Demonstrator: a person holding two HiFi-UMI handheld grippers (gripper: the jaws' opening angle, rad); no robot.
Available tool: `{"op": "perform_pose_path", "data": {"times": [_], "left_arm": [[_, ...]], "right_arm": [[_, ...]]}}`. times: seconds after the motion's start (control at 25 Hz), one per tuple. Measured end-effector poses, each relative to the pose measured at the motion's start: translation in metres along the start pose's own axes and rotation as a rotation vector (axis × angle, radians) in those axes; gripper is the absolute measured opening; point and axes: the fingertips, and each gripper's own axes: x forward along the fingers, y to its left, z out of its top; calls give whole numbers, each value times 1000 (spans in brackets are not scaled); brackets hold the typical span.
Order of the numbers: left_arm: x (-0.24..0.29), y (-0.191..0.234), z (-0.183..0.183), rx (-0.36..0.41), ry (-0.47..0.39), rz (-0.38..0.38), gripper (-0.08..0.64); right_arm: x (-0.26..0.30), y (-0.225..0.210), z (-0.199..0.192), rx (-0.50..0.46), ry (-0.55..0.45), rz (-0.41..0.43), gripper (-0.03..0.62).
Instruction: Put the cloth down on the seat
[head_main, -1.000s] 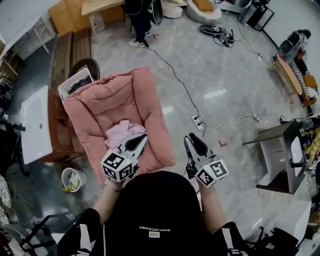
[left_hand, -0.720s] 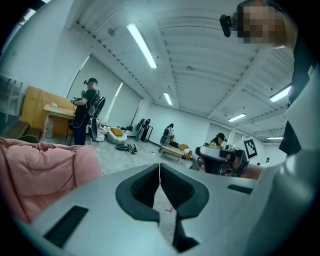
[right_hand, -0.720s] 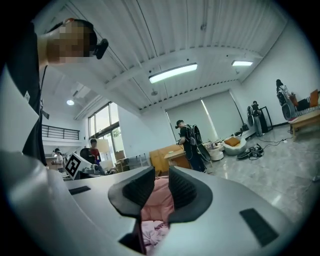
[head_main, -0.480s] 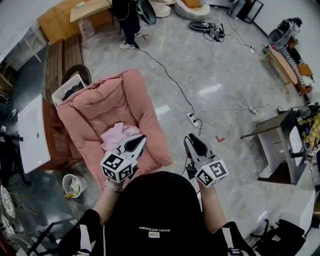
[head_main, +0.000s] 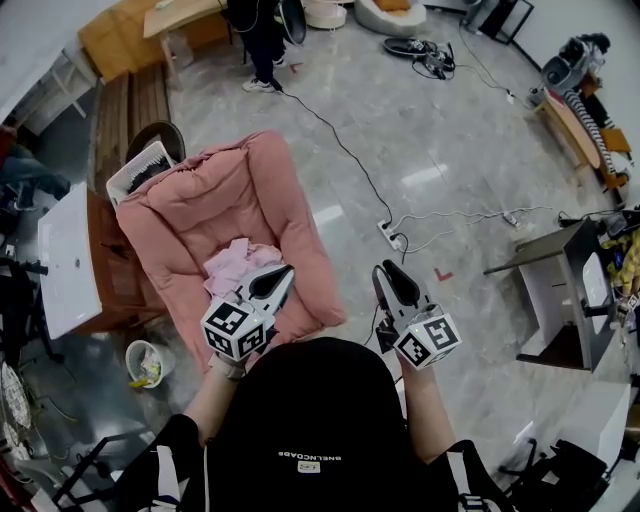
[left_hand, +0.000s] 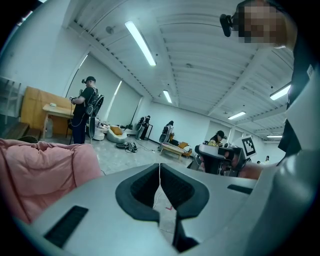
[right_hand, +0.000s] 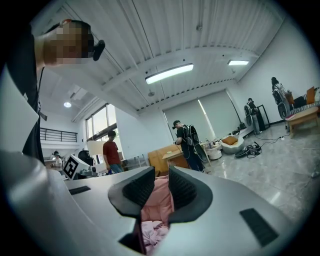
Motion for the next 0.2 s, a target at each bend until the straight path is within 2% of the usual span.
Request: {"op": "perform_pose_path", "data": {"times": [0.2], "left_arm": [[1, -6, -1, 3, 2, -2, 15]], "right_arm": [[-3, -7, 4, 21, -11, -1, 103]]}}
